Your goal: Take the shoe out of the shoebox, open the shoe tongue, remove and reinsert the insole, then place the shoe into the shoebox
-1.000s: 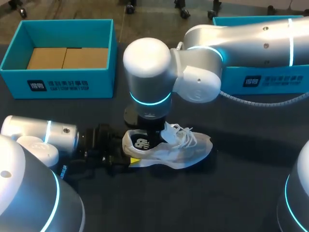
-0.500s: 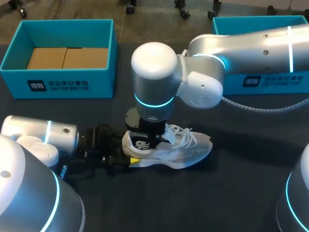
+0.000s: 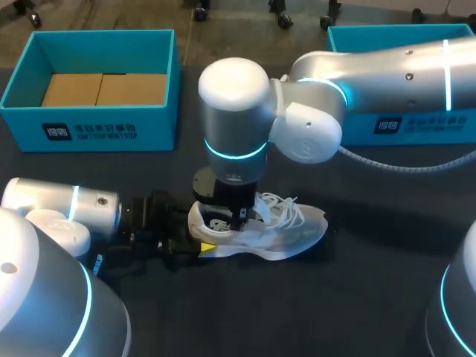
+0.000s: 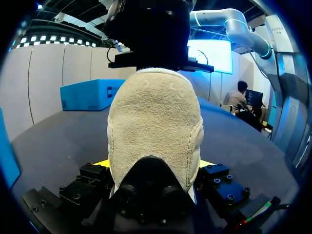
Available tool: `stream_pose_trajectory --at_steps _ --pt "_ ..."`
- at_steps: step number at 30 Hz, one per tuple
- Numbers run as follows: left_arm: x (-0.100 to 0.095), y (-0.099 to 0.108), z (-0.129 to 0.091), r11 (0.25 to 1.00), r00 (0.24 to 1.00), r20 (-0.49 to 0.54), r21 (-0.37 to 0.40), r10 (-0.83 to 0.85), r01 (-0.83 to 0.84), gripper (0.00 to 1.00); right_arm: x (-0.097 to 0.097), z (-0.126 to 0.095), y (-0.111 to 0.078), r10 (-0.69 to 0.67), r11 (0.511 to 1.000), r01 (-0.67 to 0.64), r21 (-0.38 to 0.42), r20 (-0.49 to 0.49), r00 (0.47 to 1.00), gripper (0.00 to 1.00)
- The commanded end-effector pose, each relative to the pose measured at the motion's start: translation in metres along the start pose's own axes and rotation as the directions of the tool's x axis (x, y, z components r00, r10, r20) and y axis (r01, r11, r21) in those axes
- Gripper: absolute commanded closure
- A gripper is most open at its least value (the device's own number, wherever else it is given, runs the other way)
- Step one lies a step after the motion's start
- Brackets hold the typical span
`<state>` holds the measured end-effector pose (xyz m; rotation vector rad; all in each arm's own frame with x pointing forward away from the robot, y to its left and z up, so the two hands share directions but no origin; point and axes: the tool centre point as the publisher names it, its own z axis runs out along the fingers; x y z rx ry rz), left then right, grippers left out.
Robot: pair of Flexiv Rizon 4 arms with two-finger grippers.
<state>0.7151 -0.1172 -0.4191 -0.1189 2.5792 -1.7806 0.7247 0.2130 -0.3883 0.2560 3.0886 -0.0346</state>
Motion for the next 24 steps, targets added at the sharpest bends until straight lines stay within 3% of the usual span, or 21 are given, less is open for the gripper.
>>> stream_pose_trajectory --at_steps 1,15,24 --pt "-0.001 0.0 0.001 1.0 1.0 0.002 0.0 0.0 0.0 1.0 0.005 -0.025 -0.011 0.001 1.0 -0.001 0.013 0.016 1.0 1.0" --pt "-0.001 0.0 0.001 1.0 1.0 0.002 0.0 0.0 0.0 1.0 -0.007 -0.055 -0.026 -0.006 1.0 0.005 0.031 0.046 0.999 1.0" --pt "-0.001 0.0 0.001 1.0 1.0 0.002 0.0 0.0 0.0 1.0 -0.022 -0.07 -0.015 -0.073 0.994 0.077 -0.074 0.049 0.996 1.0"
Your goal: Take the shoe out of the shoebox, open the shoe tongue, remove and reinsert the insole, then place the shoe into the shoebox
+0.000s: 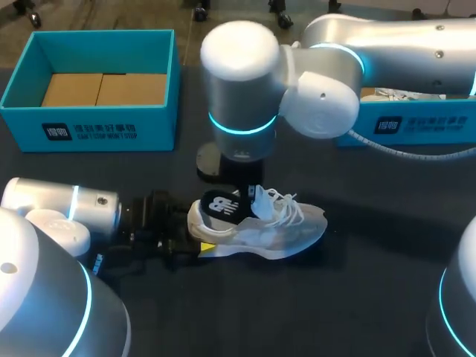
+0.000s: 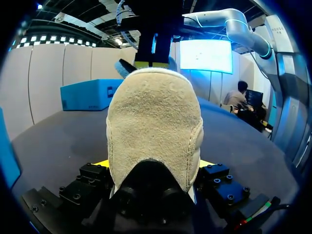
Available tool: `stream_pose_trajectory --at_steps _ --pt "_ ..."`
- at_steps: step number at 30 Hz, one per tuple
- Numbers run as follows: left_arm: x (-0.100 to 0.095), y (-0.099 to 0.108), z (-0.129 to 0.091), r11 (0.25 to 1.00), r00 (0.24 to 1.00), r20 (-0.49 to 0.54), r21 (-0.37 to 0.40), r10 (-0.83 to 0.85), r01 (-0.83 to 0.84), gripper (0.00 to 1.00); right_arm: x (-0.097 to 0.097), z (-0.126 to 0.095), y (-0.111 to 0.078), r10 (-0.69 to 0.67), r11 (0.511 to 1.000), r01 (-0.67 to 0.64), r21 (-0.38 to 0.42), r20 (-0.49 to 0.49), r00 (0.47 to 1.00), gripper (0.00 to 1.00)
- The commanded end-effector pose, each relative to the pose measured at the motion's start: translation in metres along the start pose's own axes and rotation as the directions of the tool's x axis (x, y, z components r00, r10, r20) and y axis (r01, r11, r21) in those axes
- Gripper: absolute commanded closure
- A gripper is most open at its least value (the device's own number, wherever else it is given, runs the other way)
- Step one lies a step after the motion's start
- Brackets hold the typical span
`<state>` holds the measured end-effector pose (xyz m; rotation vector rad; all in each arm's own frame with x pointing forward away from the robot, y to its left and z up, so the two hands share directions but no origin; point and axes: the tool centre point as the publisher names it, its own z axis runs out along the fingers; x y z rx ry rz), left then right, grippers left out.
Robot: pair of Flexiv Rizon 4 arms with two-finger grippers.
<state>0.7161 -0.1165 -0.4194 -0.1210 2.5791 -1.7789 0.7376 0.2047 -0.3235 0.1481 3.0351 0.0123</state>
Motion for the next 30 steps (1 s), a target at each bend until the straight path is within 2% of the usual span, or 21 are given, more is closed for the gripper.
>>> stream_pose_trajectory --at_steps 1,10,15,30 --pt "0.0 0.0 0.001 1.0 1.0 0.0 0.0 0.001 -0.001 1.0 -0.007 -0.009 -0.007 -0.011 0.999 0.011 -0.053 -0.003 1.0 1.0" --pt "0.0 0.0 0.001 1.0 1.0 0.0 0.0 0.001 -0.001 1.0 -0.02 -0.022 0.006 -0.071 0.988 0.068 -0.14 -0.017 0.997 1.0" --pt "0.0 0.0 0.001 1.0 1.0 0.0 0.0 0.001 -0.001 1.0 -0.024 -0.027 0.02 -0.128 0.973 0.12 -0.199 -0.026 0.992 1.0" --pt "0.0 0.0 0.001 1.0 1.0 0.0 0.0 0.001 -0.001 1.0 -0.021 -0.029 0.051 -0.21 0.933 0.171 -0.317 -0.093 0.973 1.0"
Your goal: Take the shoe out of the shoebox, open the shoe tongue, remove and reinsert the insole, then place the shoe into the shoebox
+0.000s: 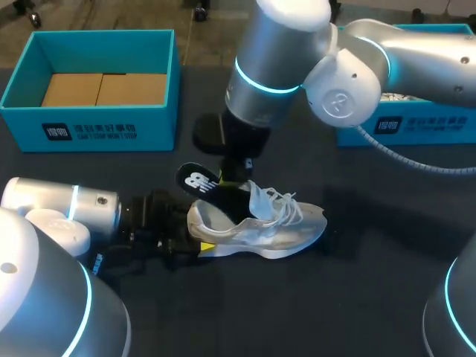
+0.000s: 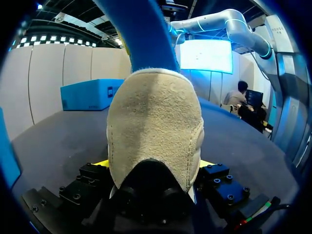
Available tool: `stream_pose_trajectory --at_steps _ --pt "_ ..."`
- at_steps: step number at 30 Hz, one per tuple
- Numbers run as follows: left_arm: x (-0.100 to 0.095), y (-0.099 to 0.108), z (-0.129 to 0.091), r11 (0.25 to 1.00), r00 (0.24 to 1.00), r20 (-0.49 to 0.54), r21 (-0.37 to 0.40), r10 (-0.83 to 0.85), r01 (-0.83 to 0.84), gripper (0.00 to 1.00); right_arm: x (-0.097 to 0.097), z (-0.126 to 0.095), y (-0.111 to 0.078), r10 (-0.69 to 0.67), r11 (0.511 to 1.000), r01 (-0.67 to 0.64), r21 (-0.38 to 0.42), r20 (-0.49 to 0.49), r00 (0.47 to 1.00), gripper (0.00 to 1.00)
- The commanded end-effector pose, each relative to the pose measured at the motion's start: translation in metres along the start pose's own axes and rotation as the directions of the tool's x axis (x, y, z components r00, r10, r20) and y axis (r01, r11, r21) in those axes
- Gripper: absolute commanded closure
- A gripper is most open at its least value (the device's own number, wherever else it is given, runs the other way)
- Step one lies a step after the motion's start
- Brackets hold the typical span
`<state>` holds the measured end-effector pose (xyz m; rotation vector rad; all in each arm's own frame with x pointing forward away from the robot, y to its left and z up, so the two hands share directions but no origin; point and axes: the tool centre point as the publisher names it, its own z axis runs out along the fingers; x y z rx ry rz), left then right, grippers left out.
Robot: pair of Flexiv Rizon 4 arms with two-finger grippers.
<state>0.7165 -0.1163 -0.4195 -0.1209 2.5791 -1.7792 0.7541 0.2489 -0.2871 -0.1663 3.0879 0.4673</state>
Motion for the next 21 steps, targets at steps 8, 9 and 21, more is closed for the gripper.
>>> stream_pose_trajectory --at_steps 8,9,21 --pt "0.0002 -0.0002 0.0012 1.0 1.0 0.001 0.0 0.001 -0.001 1.0 -0.0038 0.0112 0.0044 -0.013 0.997 0.005 -0.078 -0.105 0.994 0.86" --pt "0.0002 -0.0002 0.0012 1.0 1.0 0.001 0.0 0.001 -0.001 1.0 -0.0028 0.0109 0.0042 -0.011 0.996 0.001 -0.085 -0.121 0.993 0.75" --pt "0.0002 -0.0002 0.0012 1.0 1.0 0.001 0.0 0.001 -0.001 1.0 0.0029 0.007 0.0013 -0.014 0.982 -0.035 -0.186 -0.256 0.967 0.55"
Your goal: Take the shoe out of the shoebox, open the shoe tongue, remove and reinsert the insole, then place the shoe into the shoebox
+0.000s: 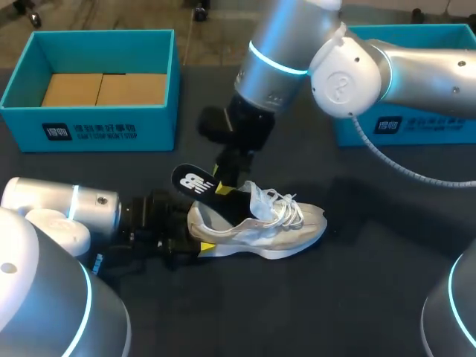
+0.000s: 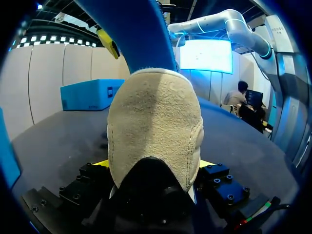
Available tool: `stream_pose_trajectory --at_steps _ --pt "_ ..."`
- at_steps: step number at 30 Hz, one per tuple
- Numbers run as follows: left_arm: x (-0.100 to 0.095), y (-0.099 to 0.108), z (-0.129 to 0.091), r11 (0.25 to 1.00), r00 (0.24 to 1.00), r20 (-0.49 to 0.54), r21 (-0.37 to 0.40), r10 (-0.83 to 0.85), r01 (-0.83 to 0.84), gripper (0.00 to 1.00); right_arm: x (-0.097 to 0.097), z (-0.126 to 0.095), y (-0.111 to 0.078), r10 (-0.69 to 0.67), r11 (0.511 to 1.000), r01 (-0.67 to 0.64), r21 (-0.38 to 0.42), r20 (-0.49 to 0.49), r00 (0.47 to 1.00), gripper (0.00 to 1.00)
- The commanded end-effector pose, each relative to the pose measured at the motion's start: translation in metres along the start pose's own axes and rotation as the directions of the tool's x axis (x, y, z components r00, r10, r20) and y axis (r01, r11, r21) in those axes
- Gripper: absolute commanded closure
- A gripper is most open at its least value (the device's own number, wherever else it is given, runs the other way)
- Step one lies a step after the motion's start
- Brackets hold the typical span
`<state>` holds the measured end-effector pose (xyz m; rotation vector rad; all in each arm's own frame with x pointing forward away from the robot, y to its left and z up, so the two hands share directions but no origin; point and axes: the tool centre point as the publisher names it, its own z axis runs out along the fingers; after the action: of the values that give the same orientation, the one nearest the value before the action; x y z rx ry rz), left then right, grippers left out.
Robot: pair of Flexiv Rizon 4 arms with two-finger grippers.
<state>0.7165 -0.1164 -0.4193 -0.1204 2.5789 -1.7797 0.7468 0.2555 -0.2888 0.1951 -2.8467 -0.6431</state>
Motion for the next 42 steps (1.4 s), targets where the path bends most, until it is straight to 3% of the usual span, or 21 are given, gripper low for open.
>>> stream_pose_trajectory --at_steps 1,19,26,42 --pt "0.0 0.0 0.001 1.0 1.0 0.001 0.0 0.0 0.0 1.0 -0.004 0.002 -0.006 0.0 0.998 -0.002 -0.057 -0.035 0.999 0.55" --pt "0.0 0.0 0.001 1.0 1.0 0.001 0.0 0.0 0.0 1.0 0.02 0.0 -0.009 0.106 0.954 -0.137 -0.267 -0.129 0.986 0.55" --pt "0.0 0.0 0.001 1.0 1.0 0.001 0.0 0.0 0.0 1.0 0.017 -0.003 -0.01 0.083 0.95 -0.129 -0.284 -0.169 0.982 0.56" --pt "0.0 0.0 0.001 1.0 1.0 0.001 0.0 0.0 0.0 1.0 0.004 0.028 0.013 0.032 0.936 -0.103 -0.337 -0.21 0.977 0.57"
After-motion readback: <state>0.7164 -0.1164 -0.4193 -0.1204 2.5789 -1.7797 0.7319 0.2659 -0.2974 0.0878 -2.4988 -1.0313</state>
